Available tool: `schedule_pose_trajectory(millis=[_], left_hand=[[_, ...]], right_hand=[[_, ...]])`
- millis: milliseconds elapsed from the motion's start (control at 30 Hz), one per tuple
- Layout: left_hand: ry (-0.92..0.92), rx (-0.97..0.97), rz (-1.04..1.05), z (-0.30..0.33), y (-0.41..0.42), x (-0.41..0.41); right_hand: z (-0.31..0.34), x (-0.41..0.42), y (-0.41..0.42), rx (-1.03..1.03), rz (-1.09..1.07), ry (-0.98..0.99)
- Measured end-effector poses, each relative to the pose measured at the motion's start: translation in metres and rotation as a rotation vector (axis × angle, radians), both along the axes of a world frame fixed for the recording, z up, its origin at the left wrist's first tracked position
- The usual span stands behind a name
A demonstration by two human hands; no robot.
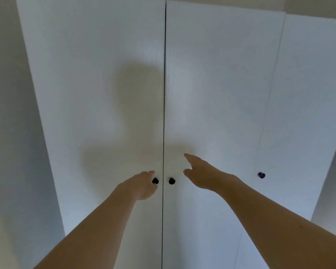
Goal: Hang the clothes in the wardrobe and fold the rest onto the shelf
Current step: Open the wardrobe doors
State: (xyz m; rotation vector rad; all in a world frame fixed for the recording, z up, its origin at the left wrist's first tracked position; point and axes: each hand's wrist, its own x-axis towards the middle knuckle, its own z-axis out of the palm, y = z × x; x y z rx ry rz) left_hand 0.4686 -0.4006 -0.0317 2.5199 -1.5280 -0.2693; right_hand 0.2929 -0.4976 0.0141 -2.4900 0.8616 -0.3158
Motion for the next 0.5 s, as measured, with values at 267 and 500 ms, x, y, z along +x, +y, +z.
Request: schedule_pose_trajectory(millis=[267, 500], left_hand=[[0.046, -0.099, -0.002, -0.042, -0.057, 0.025], [0.029, -0.210, 0.152, -0.058, -0.072, 0.030]], right_hand=[[0.000, 0.076, -0.041, 0.133, -0.023, -0.237], [0.004, 0.087, -0.060, 0.287, -0.023, -0.411]])
